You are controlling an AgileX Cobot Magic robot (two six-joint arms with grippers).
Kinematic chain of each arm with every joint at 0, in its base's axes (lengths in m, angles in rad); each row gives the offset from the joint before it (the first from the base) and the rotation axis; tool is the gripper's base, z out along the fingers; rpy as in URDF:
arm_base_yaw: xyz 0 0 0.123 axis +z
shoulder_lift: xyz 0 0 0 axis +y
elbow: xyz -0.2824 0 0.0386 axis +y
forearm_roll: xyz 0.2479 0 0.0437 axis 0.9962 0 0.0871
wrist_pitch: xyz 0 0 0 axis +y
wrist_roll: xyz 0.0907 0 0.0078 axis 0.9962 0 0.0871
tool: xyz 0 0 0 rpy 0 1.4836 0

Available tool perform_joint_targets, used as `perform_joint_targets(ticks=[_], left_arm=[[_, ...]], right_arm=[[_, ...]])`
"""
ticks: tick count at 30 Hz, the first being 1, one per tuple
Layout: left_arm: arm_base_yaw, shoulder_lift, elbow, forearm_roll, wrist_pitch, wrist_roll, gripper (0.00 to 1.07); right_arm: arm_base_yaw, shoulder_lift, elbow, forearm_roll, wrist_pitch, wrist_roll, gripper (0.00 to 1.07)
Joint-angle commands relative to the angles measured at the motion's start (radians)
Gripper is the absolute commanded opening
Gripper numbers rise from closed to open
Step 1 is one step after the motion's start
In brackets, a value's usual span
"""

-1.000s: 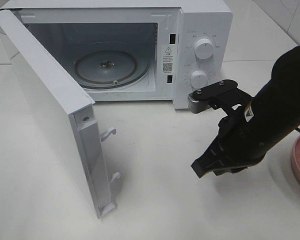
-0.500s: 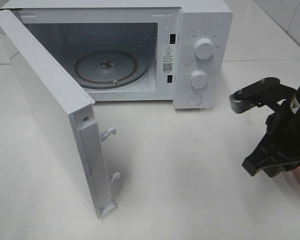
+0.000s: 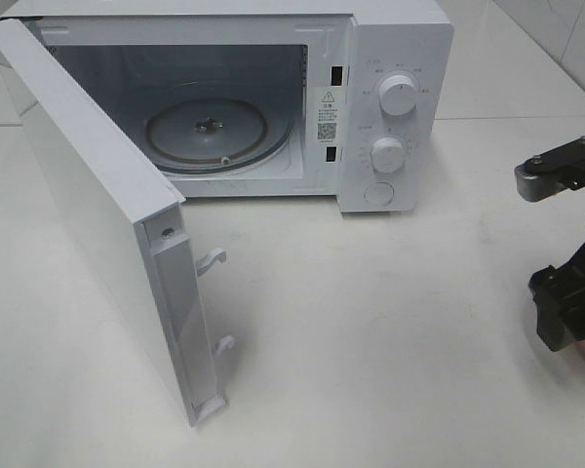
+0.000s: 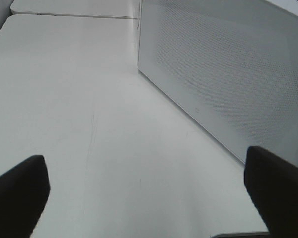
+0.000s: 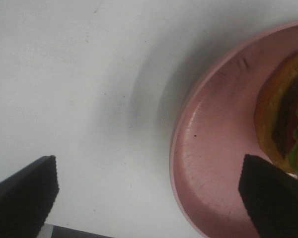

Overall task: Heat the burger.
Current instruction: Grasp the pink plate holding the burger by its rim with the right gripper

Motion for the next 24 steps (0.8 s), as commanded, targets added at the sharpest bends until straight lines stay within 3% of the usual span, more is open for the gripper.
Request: perform_joint_targets(ticks=[1, 10, 24], left_arm=[[-0.001, -0.014, 0.001, -0.003, -0.011, -0.002, 1.00], [-0.001, -0.014, 0.001, -0.003, -0.011, -0.002, 1.00], [-0.001, -0.014, 0.001, -0.003, -0.011, -0.002, 1.00]], right_arm=[[-0.024, -0.008, 0.000, -0.027, 0.004, -0.007, 1.00], [-0.067, 0.049, 0.003, -0.053, -0.046, 0.002, 0.90], [-0.093, 0.149, 0.034, -0.052, -0.162, 0.009, 0.90]])
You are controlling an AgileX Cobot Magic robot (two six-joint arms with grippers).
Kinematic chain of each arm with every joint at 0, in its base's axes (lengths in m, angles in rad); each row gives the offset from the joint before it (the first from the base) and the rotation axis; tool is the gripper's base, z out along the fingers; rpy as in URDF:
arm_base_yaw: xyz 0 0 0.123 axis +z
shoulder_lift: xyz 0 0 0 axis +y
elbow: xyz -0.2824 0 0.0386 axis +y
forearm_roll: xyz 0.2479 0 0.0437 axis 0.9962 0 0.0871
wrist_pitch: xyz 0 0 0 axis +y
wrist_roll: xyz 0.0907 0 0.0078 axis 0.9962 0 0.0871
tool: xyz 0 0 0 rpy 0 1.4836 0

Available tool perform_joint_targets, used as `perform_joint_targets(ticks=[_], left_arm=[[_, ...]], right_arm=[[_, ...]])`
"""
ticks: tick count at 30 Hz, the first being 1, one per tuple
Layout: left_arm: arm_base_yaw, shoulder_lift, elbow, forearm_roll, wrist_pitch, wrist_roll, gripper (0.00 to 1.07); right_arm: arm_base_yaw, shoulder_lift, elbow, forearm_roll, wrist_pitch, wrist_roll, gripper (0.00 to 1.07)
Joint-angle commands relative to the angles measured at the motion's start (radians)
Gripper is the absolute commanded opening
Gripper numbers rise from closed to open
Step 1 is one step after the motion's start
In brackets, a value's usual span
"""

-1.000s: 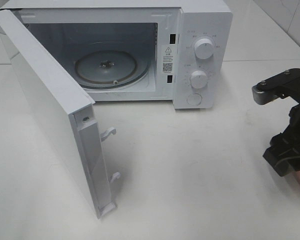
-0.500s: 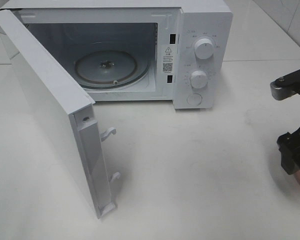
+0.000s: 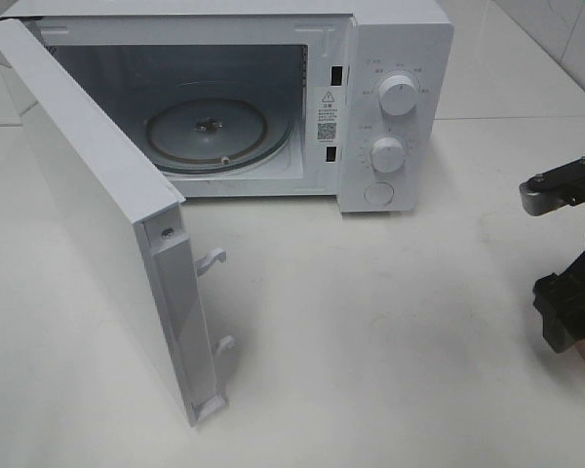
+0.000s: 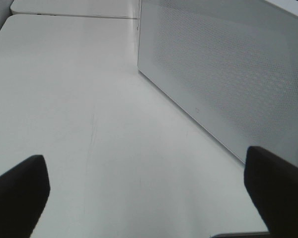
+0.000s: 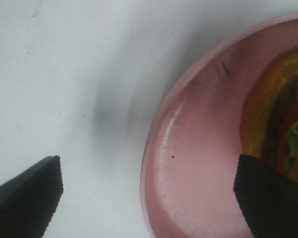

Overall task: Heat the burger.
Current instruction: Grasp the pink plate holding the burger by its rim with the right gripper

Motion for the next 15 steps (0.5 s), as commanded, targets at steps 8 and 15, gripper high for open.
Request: perform_joint_targets(ticks=[8, 15], left_arm=[[-0.001, -0.014, 0.001, -0.003, -0.011, -0.002, 1.00], [-0.001, -0.014, 0.001, -0.003, -0.011, -0.002, 1.00]], right_arm=[[-0.066, 0.046, 0.078, -0.010, -0.149, 0.007, 0.89], [-0.076, 0.099, 0.079, -0.012, -0.179, 0.015, 0.87]])
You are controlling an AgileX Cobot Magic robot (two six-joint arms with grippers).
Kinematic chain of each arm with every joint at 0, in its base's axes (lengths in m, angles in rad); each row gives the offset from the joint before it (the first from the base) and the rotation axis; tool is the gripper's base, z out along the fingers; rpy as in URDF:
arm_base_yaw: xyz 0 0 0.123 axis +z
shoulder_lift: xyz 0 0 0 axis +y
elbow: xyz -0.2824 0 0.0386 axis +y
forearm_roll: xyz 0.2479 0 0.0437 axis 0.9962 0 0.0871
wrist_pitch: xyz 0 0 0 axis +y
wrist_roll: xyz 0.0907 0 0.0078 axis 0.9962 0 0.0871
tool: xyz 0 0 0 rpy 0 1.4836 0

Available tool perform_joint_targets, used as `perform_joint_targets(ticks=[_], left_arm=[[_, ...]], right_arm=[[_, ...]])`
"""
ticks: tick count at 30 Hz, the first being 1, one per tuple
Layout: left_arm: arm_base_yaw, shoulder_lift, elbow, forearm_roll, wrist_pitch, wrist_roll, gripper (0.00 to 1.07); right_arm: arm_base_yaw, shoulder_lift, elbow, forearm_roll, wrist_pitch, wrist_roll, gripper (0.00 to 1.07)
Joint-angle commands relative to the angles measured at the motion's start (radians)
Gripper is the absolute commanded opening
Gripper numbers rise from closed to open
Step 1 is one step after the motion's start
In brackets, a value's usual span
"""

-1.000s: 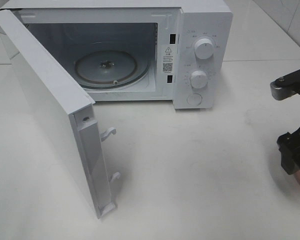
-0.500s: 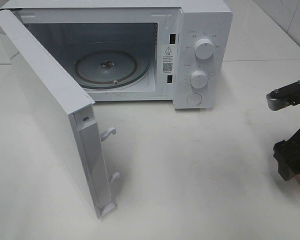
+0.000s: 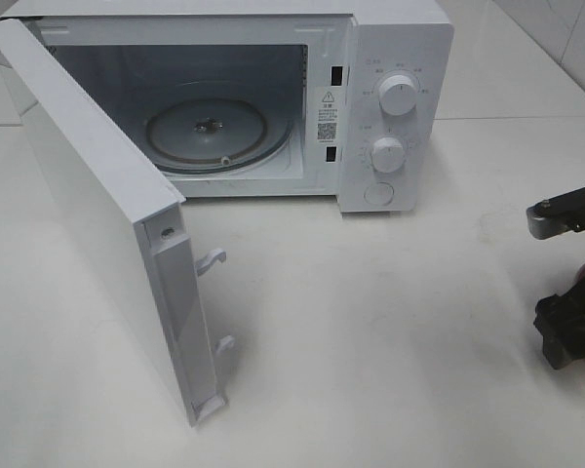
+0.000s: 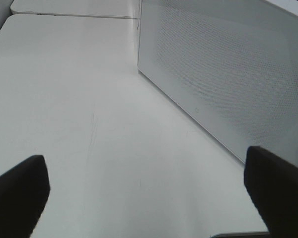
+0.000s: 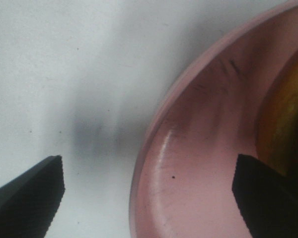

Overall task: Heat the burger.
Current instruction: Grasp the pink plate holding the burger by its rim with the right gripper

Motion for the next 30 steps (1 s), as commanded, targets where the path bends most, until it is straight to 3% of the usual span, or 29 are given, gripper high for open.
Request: perform_joint_targets(ticks=[1, 13, 18, 20, 21, 23, 25, 26, 29, 30], left_arm=[[-0.001, -0.014, 0.001, -0.003, -0.011, -0.002, 1.00], [-0.001, -0.014, 0.001, -0.003, -0.011, -0.002, 1.00], [-0.001, -0.014, 0.001, -0.003, -0.011, -0.002, 1.00], [-0.001, -0.014, 0.001, -0.003, -0.011, -0.002, 1.00], [-0.001, -0.014, 0.001, -0.003, -0.011, -0.002, 1.00], [-0.001, -0.014, 0.001, -0.003, -0.011, -0.002, 1.00], [-0.001, -0.014, 0.001, -0.003, -0.011, -0.002, 1.00], [-0.001, -0.014, 0.001, -0.003, -0.011, -0.002, 1.00], [-0.001, -0.014, 0.001, -0.003, -0.011, -0.002, 1.00], [-0.001, -0.014, 0.001, -0.003, -0.011, -0.002, 1.00]], right_arm=[[-0.006, 0.032, 0.007, -0.012, -0.023, 0.018, 0.87], [-0.006, 0.108, 0.007, -0.029, -0.046, 0.048, 0.84], [-0.006, 0.108, 0.007, -0.029, -0.044, 0.063, 0.73], [-0.006, 0.108, 0.007, -0.039, -0.040, 0.088, 0.59], [-0.006, 0.108, 0.007, -0.039, -0.040, 0.088, 0.59], [-0.006, 0.108, 0.007, -0.073, -0.032, 0.130, 0.35], [-0.006, 0.108, 0.007, -0.078, -0.029, 0.134, 0.30], [-0.006, 0.108, 0.007, -0.080, -0.022, 0.144, 0.19], [-0.006, 0.108, 0.007, -0.080, -0.021, 0.149, 0.14], [-0.006, 0.108, 0.007, -0.080, -0.016, 0.153, 0.07]])
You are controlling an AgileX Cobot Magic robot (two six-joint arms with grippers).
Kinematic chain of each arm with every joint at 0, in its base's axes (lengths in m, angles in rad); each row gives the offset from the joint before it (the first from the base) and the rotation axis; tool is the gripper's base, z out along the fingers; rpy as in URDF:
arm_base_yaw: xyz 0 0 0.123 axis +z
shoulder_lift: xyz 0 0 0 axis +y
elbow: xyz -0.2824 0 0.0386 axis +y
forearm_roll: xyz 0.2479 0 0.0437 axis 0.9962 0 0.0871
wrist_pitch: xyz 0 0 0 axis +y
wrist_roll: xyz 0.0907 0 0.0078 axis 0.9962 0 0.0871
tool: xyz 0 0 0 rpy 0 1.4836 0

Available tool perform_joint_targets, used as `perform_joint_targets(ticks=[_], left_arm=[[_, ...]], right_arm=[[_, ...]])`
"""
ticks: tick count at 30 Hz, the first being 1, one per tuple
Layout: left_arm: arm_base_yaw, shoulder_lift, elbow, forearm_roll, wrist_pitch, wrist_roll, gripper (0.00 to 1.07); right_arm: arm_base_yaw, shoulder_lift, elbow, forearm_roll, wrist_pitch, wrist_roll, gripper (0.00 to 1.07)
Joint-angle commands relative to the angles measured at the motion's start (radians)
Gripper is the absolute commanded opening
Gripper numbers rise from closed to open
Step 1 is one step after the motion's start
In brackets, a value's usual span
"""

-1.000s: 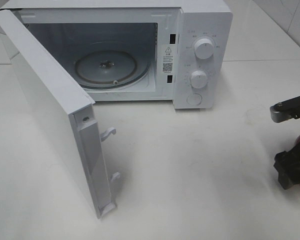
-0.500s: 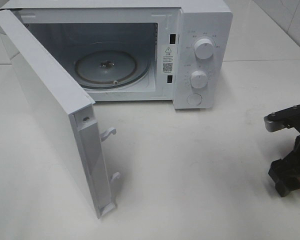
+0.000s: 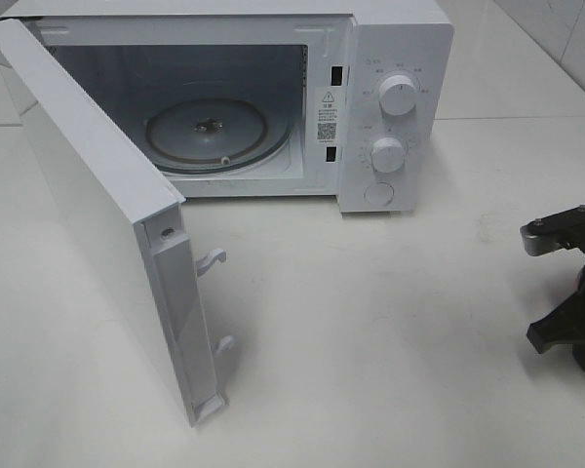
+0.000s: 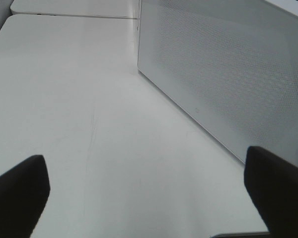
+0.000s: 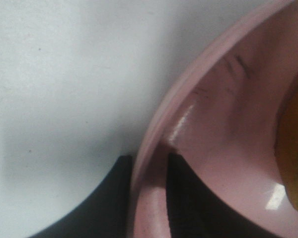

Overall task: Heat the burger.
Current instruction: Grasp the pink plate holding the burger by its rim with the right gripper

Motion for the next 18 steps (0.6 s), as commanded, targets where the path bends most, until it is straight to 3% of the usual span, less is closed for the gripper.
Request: perform_joint_targets(ticks=[1, 13, 18], left_arm=[[-0.001, -0.014, 0.001, -0.003, -0.011, -0.002, 1.00], [-0.001, -0.014, 0.001, -0.003, -0.011, -0.002, 1.00], [-0.001, -0.014, 0.001, -0.003, -0.011, -0.002, 1.00]], right_arm=[[-0.006, 0.011, 0.008, 0.004, 0.017, 0.019, 0.03], [-0.002, 0.000, 0.003, 0.002, 0.056, 0.049, 0.00], [-0.002, -0.041, 0.005, -0.053, 0.072, 0.107, 0.00]])
